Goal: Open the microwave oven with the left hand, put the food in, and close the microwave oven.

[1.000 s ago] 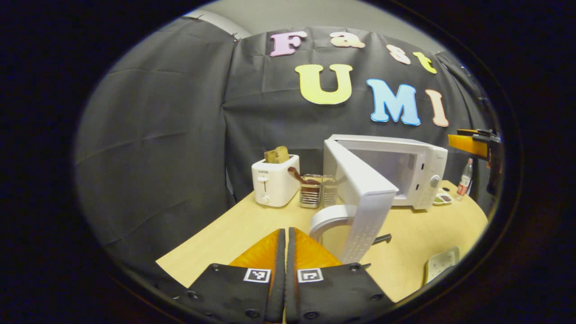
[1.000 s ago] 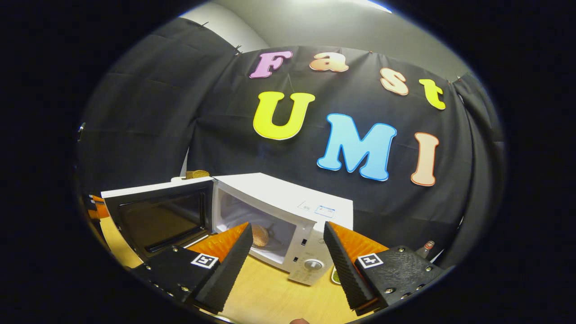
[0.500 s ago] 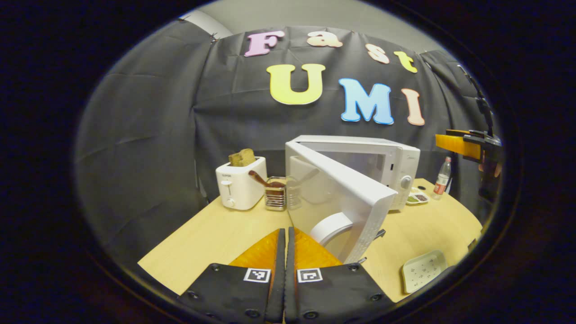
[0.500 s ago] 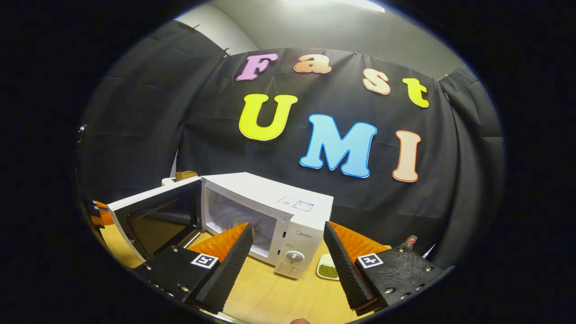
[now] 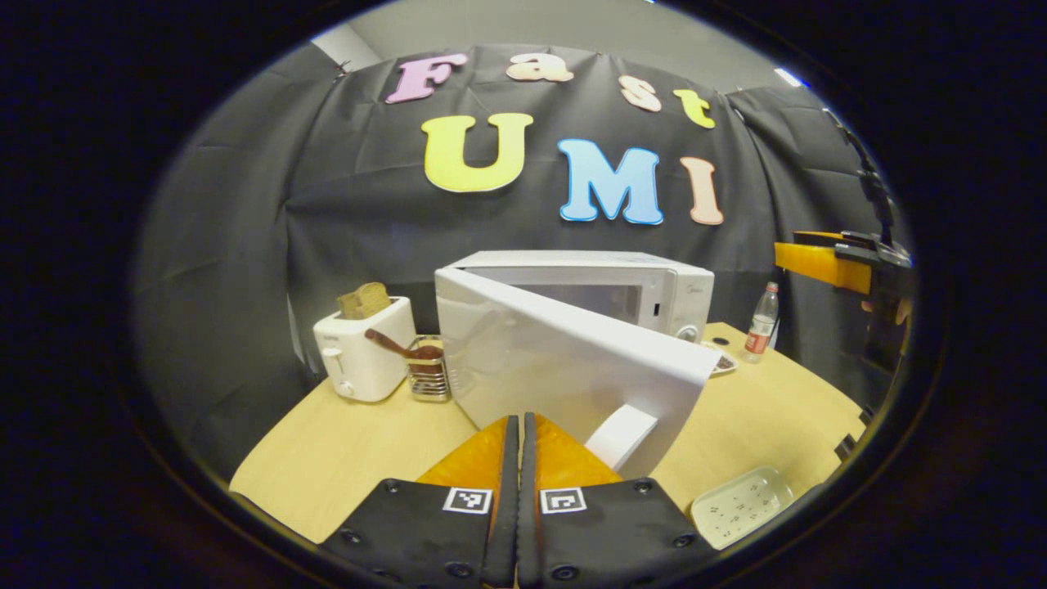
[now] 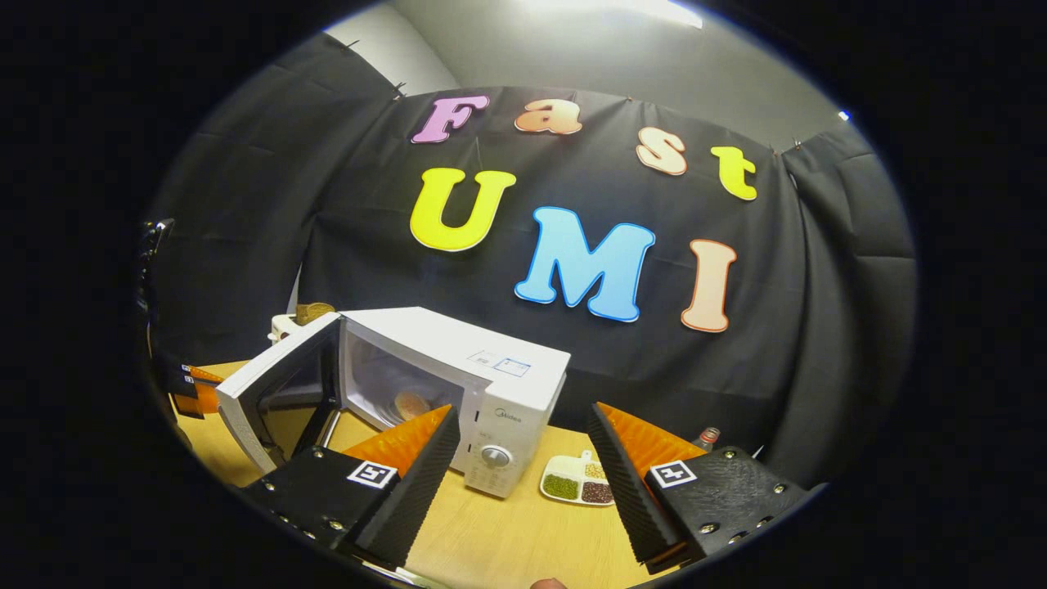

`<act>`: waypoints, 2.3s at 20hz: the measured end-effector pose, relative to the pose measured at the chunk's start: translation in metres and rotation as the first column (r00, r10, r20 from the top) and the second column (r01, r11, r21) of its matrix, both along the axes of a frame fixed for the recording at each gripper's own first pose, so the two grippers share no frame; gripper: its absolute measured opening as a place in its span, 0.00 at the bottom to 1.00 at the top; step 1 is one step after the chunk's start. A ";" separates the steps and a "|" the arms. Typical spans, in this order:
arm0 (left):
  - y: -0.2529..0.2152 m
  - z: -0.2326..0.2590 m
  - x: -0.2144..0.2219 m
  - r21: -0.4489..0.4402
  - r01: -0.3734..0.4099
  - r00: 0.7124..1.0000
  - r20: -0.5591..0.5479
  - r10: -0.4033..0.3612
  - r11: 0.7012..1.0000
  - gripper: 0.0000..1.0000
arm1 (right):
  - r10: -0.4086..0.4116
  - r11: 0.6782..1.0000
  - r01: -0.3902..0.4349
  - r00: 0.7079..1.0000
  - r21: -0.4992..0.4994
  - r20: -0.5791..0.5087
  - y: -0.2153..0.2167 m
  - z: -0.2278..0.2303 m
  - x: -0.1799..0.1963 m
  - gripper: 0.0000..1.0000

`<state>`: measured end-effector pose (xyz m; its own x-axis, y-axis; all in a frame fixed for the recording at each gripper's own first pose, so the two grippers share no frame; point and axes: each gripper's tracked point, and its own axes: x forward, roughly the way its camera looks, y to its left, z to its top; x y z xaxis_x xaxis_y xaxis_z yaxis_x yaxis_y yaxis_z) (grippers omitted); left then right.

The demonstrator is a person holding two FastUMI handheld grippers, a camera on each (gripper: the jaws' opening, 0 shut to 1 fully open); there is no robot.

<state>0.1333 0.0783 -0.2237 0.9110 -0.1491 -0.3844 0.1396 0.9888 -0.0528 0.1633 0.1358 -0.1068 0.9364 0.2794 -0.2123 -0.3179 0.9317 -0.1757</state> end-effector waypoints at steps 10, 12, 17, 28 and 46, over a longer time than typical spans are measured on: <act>-0.073 0.004 0.052 -0.022 0.173 0.985 0.024 -0.173 0.985 0.08 | -0.113 0.994 0.113 0.993 0.001 -0.023 -0.038 -0.007 -0.006 0.97; -0.086 0.004 0.063 -0.028 0.204 0.979 0.030 -0.203 0.979 0.08 | -0.137 0.991 0.137 0.990 -0.001 -0.031 -0.045 -0.009 -0.006 0.97; -0.115 0.005 0.095 -0.043 0.264 0.964 0.041 -0.263 0.963 0.08 | -0.191 0.982 0.190 0.980 -0.009 -0.049 -0.060 -0.014 -0.006 0.97; -0.147 -0.004 0.166 -0.071 0.286 0.958 0.054 -0.282 0.956 0.07 | -0.251 0.968 0.248 0.966 -0.048 -0.064 -0.077 -0.016 -0.012 0.96; -0.143 0.007 0.203 -0.061 0.127 0.992 0.004 -0.127 0.990 0.08 | -0.195 0.981 0.194 0.979 -0.028 -0.051 -0.075 0.001 -0.037 0.97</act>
<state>0.3361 -0.0643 -0.2171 0.8832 -0.2867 -0.3712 0.2636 0.9580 -0.1129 0.1263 0.0606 -0.1059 0.9596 0.0873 -0.2674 -0.1402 0.9726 -0.1854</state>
